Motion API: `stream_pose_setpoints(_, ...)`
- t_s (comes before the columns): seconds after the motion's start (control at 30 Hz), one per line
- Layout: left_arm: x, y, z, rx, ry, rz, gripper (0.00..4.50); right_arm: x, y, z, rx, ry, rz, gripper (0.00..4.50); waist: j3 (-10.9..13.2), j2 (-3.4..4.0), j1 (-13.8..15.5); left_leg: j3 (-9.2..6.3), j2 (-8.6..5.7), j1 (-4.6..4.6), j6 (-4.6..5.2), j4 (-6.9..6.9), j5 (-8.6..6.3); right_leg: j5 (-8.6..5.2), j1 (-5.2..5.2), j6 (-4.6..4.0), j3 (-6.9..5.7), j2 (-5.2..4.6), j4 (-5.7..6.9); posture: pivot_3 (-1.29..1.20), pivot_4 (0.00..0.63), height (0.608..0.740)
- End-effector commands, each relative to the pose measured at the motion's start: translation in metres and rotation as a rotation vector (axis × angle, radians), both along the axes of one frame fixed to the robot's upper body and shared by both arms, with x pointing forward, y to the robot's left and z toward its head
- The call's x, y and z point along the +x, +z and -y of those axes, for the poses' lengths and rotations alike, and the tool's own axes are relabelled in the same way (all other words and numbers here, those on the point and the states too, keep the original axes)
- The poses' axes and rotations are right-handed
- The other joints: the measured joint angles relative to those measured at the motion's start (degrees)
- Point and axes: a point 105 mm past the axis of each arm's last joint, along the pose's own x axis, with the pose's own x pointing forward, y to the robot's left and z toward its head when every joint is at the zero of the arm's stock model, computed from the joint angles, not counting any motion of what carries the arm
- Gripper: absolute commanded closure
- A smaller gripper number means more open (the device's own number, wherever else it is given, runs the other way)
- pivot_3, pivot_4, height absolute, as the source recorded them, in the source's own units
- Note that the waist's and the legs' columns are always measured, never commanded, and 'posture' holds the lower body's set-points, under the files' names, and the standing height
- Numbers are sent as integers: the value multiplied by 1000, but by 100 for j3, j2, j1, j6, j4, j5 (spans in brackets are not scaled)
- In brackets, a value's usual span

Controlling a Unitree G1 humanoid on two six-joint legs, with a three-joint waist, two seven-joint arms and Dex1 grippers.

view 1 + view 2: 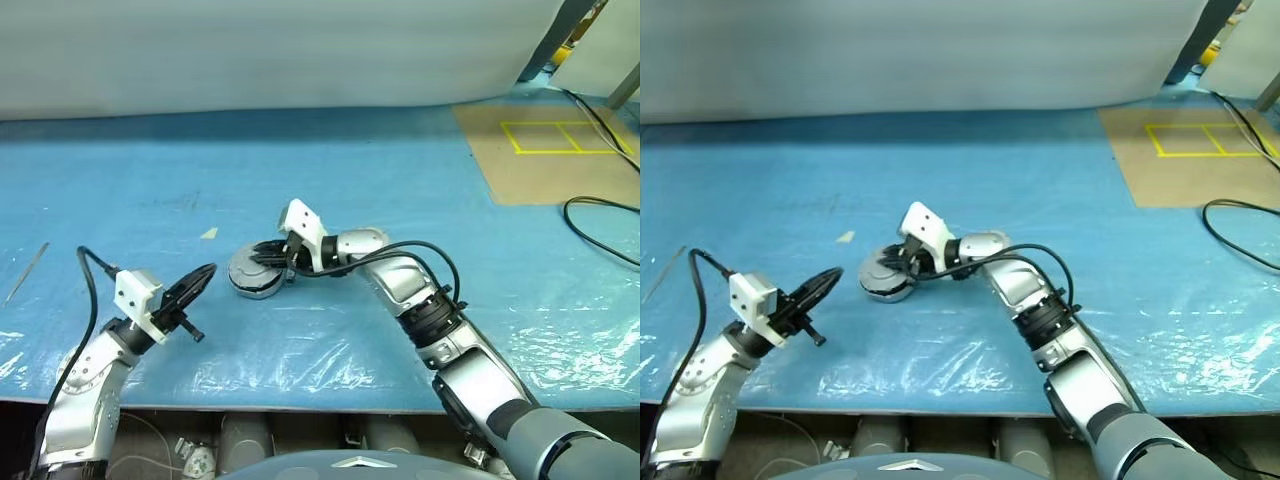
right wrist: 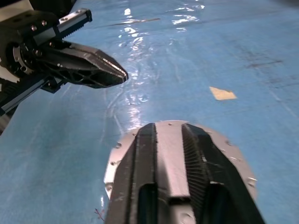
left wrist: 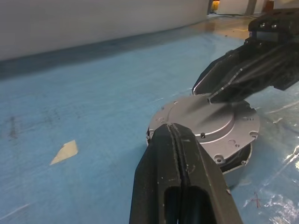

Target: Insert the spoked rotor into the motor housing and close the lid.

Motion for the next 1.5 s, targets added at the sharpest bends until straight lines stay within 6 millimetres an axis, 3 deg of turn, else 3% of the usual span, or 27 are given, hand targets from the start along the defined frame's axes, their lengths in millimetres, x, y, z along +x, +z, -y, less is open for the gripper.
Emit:
stream_pose_setpoints(0.03,-10,12,-2,4,40,43,4500,-7,10,-17,19,67,62,2554,0,0,-2,1,0,0,0,0,0,0,0,0,1,0,-1,0,150,740)
stream_pose_setpoints(0.27,-29,8,2,-1,31,-5,4500,-3,6,-26,12,66,139,166,1,0,2,1,0,1,1,-1,0,-1,-2,-1,1,0,-3,0,150,740)
stream_pose_setpoints(0.3,-30,7,1,0,35,-10,4500,-2,7,-26,17,61,139,42,1,1,2,1,1,2,1,-1,-1,-1,-1,-1,1,0,-2,0,150,740)
stream_pose_setpoints(0.7,-21,12,4,10,27,-6,4500,21,16,-10,-5,-6,84,42,1,1,-2,2,1,5,2,-1,0,0,-1,-1,2,2,1,0,150,740)
stream_pose_setpoints(1.07,-18,11,6,12,28,-14,4500,11,-4,-11,-91,46,81,42,1,0,-4,2,1,6,2,0,0,0,-1,-1,2,2,2,0,150,740)
stream_pose_setpoints(1.17,-20,9,4,4,40,-20,4500,13,-14,-9,-144,37,93,644,1,0,-4,2,1,6,2,1,0,0,0,-1,2,1,2,0,150,740)
stream_pose_setpoints(1.27,-23,5,5,5,38,-29,4500,16,-16,-9,-153,25,85,1531,1,0,-4,2,1,5,2,3,0,0,0,-1,2,1,3,0,150,740)
stream_pose_setpoints(1.5,-22,6,-5,-1,78,-22,4500,15,-1,-18,-65,17,52,1529,1,0,-6,4,3,14,3,7,0,3,5,-8,3,1,9,0,150,740)
